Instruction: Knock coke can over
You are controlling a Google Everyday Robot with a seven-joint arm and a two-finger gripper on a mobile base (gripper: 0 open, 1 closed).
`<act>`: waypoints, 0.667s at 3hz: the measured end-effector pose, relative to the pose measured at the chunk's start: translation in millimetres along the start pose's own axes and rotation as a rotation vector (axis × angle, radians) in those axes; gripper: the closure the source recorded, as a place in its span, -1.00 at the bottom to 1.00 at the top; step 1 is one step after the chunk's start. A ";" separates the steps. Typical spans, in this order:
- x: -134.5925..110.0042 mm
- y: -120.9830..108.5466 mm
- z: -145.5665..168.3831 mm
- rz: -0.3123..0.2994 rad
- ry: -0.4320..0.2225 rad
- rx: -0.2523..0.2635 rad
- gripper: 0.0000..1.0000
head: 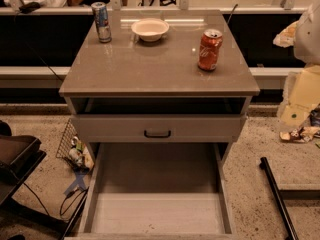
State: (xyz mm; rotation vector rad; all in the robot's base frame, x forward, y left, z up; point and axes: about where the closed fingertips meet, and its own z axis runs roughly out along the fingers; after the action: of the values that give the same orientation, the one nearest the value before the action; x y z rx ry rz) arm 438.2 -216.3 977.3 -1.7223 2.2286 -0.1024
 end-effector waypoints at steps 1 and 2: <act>0.0 0.0 0.0 0.000 0.000 0.000 -1.00; 0.9 -11.7 6.9 0.033 -0.054 0.042 -1.00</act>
Offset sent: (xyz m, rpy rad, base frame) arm 0.0418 -0.0125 -0.0155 0.1624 -0.1418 -0.0846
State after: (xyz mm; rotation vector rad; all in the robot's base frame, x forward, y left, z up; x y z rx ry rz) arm 451.0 -219.5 973.6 -1.6465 2.1997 -0.0937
